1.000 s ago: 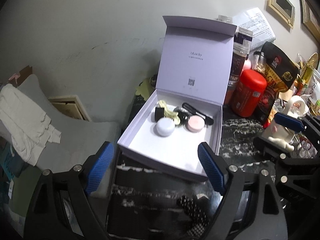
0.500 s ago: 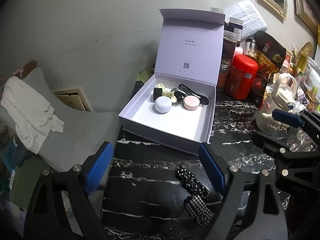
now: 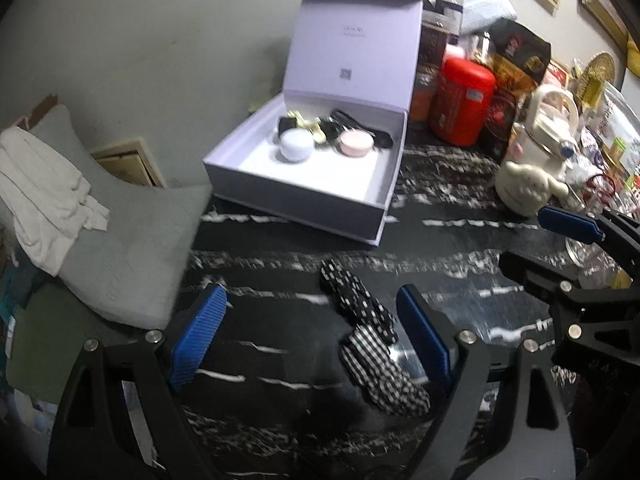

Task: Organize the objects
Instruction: 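Lift both grippers out of the box and move toward the scrunchies, then grasp the gingham scrunchie with the left gripper while the right grasps the polka-dot scrunchie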

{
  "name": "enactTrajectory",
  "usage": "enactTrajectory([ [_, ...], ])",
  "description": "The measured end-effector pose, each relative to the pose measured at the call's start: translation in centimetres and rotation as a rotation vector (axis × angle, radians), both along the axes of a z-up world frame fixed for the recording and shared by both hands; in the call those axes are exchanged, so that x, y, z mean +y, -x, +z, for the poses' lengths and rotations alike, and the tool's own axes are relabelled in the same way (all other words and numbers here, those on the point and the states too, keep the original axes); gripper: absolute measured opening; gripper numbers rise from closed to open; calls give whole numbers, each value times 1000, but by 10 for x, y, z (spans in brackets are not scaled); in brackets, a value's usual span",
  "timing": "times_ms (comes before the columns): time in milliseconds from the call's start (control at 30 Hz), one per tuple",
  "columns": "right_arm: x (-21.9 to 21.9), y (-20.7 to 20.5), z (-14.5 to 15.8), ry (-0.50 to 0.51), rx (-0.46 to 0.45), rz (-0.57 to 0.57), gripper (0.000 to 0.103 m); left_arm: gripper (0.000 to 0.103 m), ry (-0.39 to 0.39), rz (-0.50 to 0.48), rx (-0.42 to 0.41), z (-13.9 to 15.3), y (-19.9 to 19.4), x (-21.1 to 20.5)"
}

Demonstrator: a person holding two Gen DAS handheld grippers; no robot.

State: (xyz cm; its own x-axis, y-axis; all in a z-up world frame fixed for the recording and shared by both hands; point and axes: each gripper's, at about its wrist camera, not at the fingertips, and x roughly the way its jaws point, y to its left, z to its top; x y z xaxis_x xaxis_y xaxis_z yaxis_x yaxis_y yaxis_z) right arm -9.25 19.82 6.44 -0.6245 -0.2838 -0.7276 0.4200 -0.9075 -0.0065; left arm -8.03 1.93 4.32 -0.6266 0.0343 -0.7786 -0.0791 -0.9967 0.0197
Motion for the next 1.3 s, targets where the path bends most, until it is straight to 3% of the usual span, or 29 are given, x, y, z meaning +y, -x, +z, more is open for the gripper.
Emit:
enactTrajectory([
  [633, 2, -33, -46, 1, -56, 44, 66, 87, -38, -21, -115, -51, -30, 5],
  [900, 13, -34, -57, 2, -76, 38, 66, 87, -50, -117, -135, -63, -36, 26],
  [1133, 15, -28, -65, -22, -72, 43, 66, 86, -68, -132, -197, -82, -21, 34],
  [1300, 12, -18, -69, -7, -87, 51, 66, 85, -77, -132, -198, -90, -16, 27],
])
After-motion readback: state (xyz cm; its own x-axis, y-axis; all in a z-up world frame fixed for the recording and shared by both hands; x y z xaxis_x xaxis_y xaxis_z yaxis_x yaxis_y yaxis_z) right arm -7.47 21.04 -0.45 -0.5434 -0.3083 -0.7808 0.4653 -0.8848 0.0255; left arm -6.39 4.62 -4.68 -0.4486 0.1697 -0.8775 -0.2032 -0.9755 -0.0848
